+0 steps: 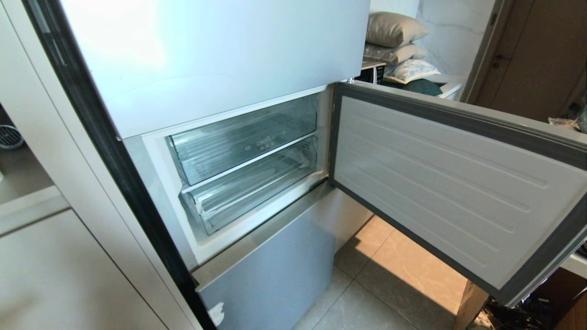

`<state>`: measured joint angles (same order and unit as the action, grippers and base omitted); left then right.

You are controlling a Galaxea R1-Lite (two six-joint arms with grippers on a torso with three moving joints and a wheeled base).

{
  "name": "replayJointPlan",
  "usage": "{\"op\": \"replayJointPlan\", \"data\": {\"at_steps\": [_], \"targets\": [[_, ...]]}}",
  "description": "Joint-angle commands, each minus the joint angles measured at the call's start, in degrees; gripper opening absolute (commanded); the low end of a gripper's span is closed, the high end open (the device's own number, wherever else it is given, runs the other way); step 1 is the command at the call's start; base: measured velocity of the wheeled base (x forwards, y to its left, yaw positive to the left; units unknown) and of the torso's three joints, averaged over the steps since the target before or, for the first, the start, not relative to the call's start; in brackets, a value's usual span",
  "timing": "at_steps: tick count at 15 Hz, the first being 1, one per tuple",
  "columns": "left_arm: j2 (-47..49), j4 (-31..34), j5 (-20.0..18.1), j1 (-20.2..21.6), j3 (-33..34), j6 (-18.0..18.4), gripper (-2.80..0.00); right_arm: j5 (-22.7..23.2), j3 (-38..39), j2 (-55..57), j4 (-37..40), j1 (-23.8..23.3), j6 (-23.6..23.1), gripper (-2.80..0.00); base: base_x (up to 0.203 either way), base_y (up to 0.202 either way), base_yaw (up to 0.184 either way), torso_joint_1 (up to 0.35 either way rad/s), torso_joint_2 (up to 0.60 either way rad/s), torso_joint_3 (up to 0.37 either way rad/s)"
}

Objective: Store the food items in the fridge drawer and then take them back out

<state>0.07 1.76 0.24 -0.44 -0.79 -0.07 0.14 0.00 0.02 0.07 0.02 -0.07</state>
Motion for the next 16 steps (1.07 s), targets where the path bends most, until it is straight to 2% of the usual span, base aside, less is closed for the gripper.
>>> {"op": "replayJointPlan", "data": {"at_steps": [1, 10, 16], "targets": [[-0.07, 0.09, 0.02, 0.0, 0.0, -0.01, -2.8, 0.04, 0.0, -0.02, 0.01, 0.06, -0.01, -2.8, 0.0, 0.0, 0.0, 0.0, 0.0, 0.0], [-0.07, 0.09, 0.05, 0.0, 0.0, -0.01, -2.8, 0.04, 0.0, -0.02, 0.01, 0.06, -0.1, -2.8, 0.0, -0.001, 0.008, 0.0, 0.0, 0.0], [-0.07, 0.09, 0.02, 0.0, 0.0, -0.01, -2.8, 0.01, 0.0, 0.0, 0.01, 0.0, -0.01, -2.8, 0.003, -0.006, 0.168, 0.003, 0.0, 0.002]]}}
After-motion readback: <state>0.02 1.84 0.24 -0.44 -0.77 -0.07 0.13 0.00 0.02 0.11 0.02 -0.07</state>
